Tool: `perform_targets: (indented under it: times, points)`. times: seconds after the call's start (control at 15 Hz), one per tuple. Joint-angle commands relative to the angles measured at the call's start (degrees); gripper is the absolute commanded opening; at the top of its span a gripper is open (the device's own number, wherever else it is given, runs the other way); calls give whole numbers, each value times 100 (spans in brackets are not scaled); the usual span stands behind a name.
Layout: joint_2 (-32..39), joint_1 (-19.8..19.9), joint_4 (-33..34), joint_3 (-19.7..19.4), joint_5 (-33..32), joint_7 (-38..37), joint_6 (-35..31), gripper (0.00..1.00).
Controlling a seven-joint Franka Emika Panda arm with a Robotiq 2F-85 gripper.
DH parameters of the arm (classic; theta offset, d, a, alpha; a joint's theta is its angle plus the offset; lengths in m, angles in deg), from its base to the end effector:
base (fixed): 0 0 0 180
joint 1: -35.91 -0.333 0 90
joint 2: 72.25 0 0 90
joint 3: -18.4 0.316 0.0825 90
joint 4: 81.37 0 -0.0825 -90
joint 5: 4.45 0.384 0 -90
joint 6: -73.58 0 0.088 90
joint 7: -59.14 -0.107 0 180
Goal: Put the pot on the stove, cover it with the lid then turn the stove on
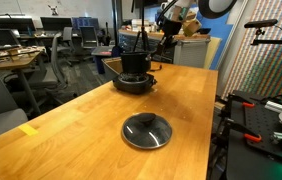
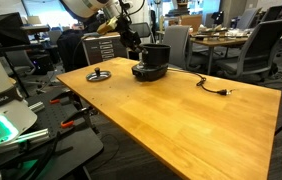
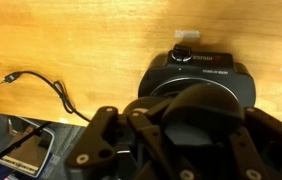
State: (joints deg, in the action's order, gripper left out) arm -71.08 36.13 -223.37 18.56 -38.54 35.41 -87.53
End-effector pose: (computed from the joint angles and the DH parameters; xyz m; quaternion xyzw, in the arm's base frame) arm 0.4952 0.0267 0.3096 0.9775 0.0589 0.1740 0.1035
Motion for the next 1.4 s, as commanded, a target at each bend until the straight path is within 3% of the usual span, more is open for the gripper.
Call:
perform_targets:
  times: [0.0, 0.33, 0.8, 0.87, 1.0, 1.33]
  points:
    - [-258, -93, -188, 88, 1067, 834, -53, 2]
    - [-503, -202, -367, 200, 1862, 1525, 22, 3]
    - [-572, -196, -499, 231, 1941, 1656, 59, 1]
    - [-572, -199, -520, 234, 1956, 1661, 66, 27]
    - [-582, -202, -563, 238, 1977, 1659, 99, 33]
    - [-639, -193, -626, 232, 1995, 1667, 141, 71]
